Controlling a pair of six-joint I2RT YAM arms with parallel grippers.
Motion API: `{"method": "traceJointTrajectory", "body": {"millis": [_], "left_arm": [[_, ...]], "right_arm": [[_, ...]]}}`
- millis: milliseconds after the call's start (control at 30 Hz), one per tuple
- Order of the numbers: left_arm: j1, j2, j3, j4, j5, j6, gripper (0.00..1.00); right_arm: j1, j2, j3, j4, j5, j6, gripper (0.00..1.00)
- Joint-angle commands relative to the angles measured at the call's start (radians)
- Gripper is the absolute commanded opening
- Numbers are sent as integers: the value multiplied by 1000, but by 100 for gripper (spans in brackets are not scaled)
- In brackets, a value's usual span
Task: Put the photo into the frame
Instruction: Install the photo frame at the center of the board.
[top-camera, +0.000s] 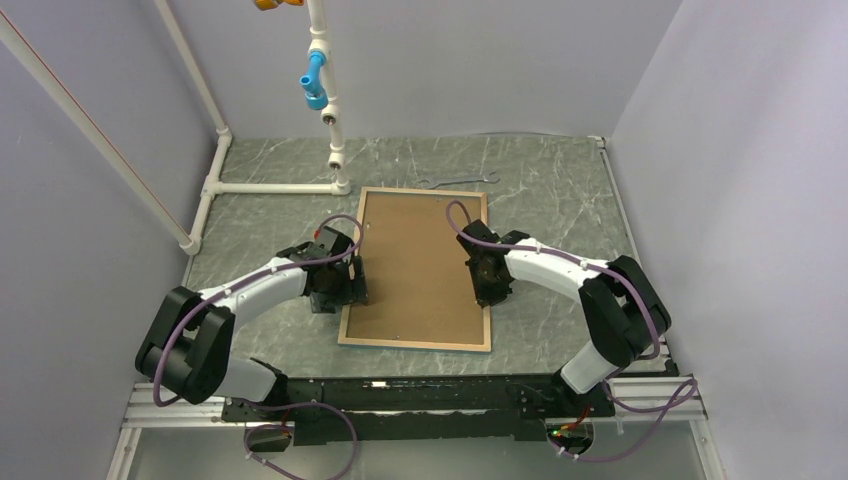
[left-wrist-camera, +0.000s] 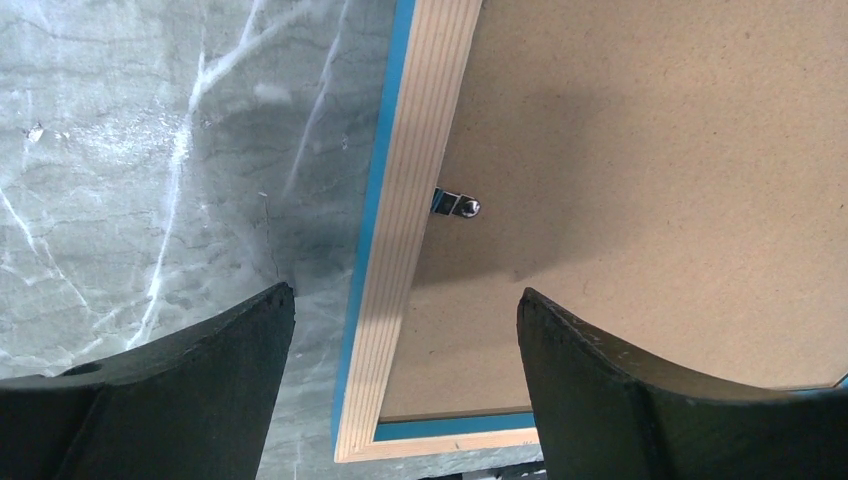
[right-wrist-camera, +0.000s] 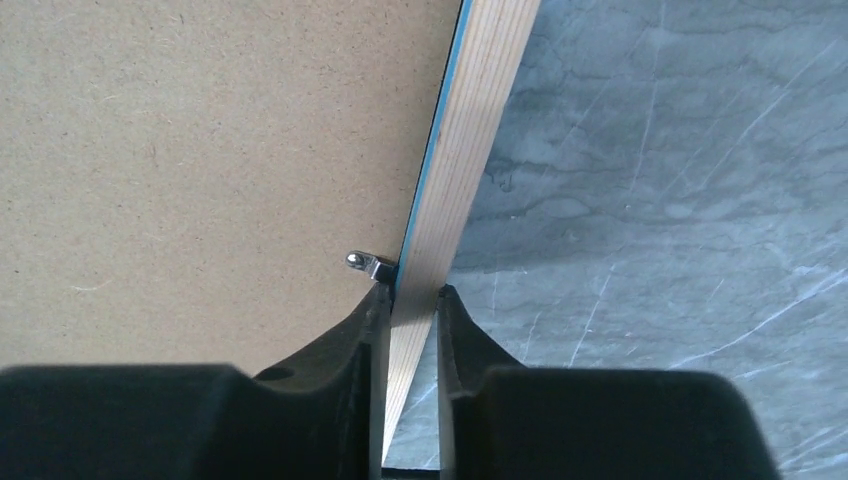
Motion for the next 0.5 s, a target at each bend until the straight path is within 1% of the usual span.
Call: {"method": "traceJointTrajectory", "body": {"millis": [0,67,100,133,167,300,400,433,467], "left_arm": [[7,3,-7,12,-17,4,85],[8,8,-7,14,-17,4,85],[10,9,-8,14,-17,5,84],[10,11,-7,13,-17,6,84],[11,12,-8,12,-17,5,84],[14,9,-10,17,-17,7,84],[15,11,-12,25,-14,10,84],[15,13,-14,30,-8,11,84],[15,13,-17,37,-3,12,84]], "right_arm": [[20,24,24,-21,83,-9,13],[25,26,27,-24,93,-11,8],[25,26,29,-24,95,-12,7],[27,26,30,-24,94,-13,7],[27,24,31,-24,94,-11,12],[28,-15,23,-3,61,-8,54],[24,-62,10,29,17,-4,78],[19,-75,6,37,-2,-1,84],[12,-83,2,47,-22,2,88]]}}
